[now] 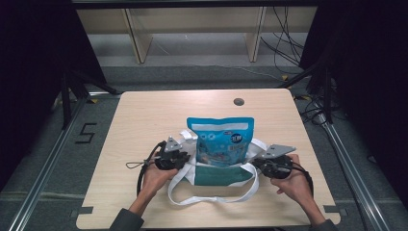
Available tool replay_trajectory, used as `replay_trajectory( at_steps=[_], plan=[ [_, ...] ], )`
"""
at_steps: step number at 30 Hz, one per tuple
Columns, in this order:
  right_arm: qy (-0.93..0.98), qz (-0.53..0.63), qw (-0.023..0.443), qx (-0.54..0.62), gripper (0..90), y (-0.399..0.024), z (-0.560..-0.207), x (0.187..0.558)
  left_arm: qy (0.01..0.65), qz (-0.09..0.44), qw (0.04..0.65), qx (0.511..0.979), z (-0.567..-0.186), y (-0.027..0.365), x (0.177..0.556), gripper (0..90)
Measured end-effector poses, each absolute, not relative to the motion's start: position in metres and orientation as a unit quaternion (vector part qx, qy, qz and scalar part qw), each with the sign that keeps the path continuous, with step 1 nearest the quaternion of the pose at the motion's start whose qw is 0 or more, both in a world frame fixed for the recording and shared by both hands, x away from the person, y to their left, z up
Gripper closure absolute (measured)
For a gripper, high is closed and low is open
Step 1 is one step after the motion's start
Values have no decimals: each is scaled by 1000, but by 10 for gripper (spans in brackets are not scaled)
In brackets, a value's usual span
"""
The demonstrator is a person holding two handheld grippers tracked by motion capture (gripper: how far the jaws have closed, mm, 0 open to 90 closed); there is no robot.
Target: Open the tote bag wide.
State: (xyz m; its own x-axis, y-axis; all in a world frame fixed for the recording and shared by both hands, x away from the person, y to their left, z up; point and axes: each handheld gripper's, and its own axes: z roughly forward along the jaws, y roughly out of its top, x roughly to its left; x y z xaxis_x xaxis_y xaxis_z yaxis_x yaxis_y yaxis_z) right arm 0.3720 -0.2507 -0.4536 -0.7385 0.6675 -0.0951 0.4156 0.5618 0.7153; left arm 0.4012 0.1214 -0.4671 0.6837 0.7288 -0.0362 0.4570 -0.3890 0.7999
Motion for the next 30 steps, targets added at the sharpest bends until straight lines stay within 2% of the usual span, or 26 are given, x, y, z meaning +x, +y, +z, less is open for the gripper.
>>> replay_trajectory(
  at_steps=[5, 9, 11, 14, 20, 23, 26, 30],
  plan=[
    [840, 413, 177, 306, 842, -257, -417, 360, 354, 183, 441, 804, -433, 126, 407, 758],
    [849, 430, 160, 262, 846, -234, -408, 349, 354, 176, 455, 798, -431, 123, 430, 774],
    [863, 417, 153, 240, 848, -218, -412, 348, 383, 167, 448, 790, -433, 119, 440, 785],
    [886, 389, 129, 218, 866, -199, -427, 345, 389, 171, 417, 804, -439, 117, 461, 803],
    [923, 321, 99, 186, 900, -176, -472, 327, 439, 122, 387, 802, -469, 111, 496, 870],
    [926, 286, 92, 228, 900, -173, -497, 327, 445, 119, 368, 808, -487, 102, 502, 886],
    [929, 297, 95, 200, 900, -173, -496, 332, 445, 125, 373, 805, -490, 101, 501, 885],
    [915, 328, 99, 212, 869, -179, -475, 328, 419, 140, 398, 804, -464, 108, 483, 793]
  ],
)
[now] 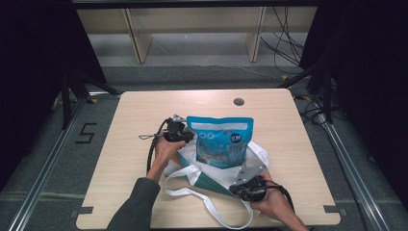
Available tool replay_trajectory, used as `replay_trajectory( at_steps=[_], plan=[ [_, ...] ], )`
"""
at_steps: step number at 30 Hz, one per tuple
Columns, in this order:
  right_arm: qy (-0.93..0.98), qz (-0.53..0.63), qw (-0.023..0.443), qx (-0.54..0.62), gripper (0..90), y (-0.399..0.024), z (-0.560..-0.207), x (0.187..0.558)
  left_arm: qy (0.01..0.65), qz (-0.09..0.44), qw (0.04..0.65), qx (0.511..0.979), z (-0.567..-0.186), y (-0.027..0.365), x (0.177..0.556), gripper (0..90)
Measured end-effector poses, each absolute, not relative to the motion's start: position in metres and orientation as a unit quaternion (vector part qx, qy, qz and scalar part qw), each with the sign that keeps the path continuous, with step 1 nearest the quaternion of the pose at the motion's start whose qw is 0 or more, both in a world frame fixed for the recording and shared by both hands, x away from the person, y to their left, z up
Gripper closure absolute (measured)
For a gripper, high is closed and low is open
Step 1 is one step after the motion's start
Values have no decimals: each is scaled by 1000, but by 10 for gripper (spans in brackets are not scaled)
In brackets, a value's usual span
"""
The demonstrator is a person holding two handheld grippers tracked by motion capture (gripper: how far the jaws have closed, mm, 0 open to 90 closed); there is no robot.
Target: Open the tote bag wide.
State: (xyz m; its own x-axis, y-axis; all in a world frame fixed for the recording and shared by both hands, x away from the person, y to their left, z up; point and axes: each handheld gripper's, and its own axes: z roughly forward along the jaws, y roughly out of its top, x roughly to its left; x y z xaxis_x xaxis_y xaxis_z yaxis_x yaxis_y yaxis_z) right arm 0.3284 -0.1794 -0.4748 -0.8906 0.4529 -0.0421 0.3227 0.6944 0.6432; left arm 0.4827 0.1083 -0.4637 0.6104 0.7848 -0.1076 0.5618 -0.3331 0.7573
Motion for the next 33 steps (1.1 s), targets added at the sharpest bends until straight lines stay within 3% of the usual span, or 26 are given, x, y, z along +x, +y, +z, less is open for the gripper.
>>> replay_trajectory(
  at_steps=[6, 11, 14, 19, 26, 31, 33],
  plan=[
    [867, 401, 183, 234, 866, -222, -410, 332, 390, 147, 456, 787, -430, 125, 437, 777],
    [840, 410, 235, 265, 826, -247, -389, 345, 367, 138, 466, 794, -436, 128, 405, 779],
    [838, 403, 228, 289, 739, -247, -391, 354, 361, 129, 466, 798, -444, 123, 393, 776],
    [847, 383, 232, 287, 741, -241, -402, 375, 346, 116, 451, 815, -454, 110, 392, 779],
    [854, 331, 249, 315, 883, -237, -421, 418, 334, 111, 414, 839, -482, 100, 386, 821],
    [862, 285, 253, 334, 894, -227, -454, 454, 315, 127, 389, 856, -488, 97, 385, 835],
    [869, 264, 234, 346, 895, -224, -472, 465, 320, 123, 390, 855, -492, 99, 384, 840]
  ],
)
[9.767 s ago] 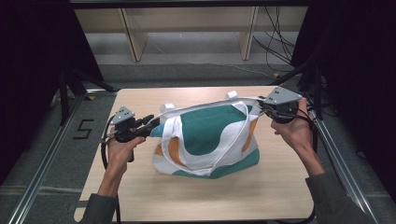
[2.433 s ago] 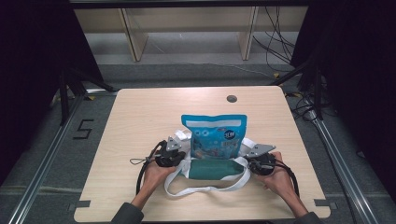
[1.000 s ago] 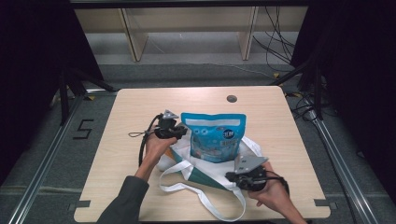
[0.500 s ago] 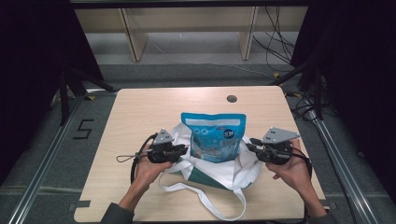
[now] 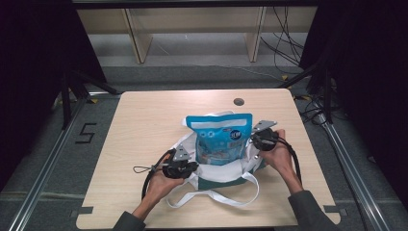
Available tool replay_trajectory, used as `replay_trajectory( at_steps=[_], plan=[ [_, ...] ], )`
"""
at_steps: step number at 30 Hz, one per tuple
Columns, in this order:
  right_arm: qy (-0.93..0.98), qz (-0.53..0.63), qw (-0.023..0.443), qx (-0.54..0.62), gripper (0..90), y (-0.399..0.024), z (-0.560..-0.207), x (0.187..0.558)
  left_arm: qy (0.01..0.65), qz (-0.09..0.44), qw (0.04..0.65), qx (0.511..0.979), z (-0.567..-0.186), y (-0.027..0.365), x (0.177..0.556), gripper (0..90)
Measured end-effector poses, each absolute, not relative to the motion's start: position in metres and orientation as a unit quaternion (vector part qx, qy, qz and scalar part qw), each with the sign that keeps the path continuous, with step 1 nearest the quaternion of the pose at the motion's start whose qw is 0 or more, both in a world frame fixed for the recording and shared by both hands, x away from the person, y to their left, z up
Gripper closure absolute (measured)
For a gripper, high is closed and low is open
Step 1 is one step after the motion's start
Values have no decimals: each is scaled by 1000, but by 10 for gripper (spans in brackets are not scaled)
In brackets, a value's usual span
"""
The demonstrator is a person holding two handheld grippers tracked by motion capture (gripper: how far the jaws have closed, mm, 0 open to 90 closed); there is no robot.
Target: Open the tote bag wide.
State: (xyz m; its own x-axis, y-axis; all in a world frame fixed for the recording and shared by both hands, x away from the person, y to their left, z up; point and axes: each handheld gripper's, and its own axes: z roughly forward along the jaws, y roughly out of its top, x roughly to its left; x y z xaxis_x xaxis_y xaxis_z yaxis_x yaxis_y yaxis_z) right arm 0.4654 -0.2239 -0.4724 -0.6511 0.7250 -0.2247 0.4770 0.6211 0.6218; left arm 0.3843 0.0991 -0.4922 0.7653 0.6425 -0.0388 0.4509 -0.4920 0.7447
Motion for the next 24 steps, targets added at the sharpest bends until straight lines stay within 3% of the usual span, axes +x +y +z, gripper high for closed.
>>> replay_trajectory(
  at_steps=[2, 5, 7, 12, 16, 24],
  plan=[
    [874, 256, 216, 353, 894, -222, -493, 472, 323, 120, 392, 853, -494, 101, 383, 841],
    [873, 263, 198, 360, 892, -224, -491, 471, 324, 119, 393, 852, -491, 102, 383, 833],
    [868, 273, 211, 358, 883, -226, -489, 470, 324, 122, 400, 849, -484, 102, 383, 798],
    [846, 321, 230, 357, 835, -240, -453, 458, 325, 144, 458, 815, -447, 115, 387, 758],
    [832, 369, 234, 341, 833, -247, -431, 438, 350, 170, 462, 797, -431, 128, 402, 757],
    [852, 363, 216, 308, 844, -235, -439, 412, 393, 159, 452, 785, -458, 132, 429, 784]
  ],
)
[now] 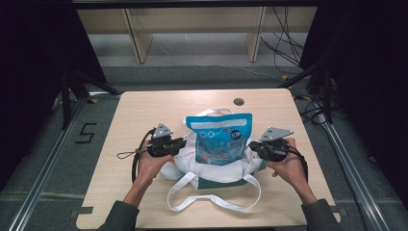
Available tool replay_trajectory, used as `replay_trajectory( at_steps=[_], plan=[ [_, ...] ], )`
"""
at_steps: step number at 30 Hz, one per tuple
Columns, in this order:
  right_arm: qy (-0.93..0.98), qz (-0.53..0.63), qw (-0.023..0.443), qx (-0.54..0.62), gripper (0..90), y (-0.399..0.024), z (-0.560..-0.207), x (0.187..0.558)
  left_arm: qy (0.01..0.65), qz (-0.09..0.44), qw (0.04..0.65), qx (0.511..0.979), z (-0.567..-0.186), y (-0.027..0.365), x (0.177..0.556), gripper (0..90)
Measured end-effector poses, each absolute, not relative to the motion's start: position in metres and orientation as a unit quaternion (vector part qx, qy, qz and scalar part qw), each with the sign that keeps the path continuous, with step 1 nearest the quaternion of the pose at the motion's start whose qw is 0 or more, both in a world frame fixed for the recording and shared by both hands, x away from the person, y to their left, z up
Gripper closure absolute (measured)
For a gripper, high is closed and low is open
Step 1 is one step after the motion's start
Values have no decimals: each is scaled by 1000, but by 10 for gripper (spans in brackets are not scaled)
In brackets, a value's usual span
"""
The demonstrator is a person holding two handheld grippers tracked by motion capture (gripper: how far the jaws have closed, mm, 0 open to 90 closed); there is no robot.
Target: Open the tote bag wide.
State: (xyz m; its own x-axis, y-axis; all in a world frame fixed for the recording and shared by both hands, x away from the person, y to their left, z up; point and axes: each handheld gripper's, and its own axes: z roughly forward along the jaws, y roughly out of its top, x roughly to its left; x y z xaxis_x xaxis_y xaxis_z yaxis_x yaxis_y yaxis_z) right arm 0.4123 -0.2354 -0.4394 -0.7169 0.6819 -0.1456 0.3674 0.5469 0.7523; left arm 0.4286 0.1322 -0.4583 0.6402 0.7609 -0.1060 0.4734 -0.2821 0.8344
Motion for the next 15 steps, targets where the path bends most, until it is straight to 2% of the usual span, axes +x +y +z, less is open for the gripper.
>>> replay_trajectory(
  at_steps=[2, 6, 8, 12, 15],
  plan=[
    [853, 356, 217, 315, 856, -234, -449, 419, 388, 161, 428, 801, -466, 133, 435, 792],
    [856, 339, 199, 337, 878, -235, -469, 433, 408, 169, 420, 793, -484, 133, 447, 822],
    [857, 325, 211, 340, 895, -235, -477, 437, 405, 177, 406, 800, -492, 134, 450, 837],
    [863, 310, 210, 341, 900, -230, -497, 442, 405, 160, 394, 809, -506, 142, 452, 858],
    [859, 315, 204, 349, 900, -232, -499, 442, 415, 152, 400, 803, -508, 143, 452, 862]
  ],
)
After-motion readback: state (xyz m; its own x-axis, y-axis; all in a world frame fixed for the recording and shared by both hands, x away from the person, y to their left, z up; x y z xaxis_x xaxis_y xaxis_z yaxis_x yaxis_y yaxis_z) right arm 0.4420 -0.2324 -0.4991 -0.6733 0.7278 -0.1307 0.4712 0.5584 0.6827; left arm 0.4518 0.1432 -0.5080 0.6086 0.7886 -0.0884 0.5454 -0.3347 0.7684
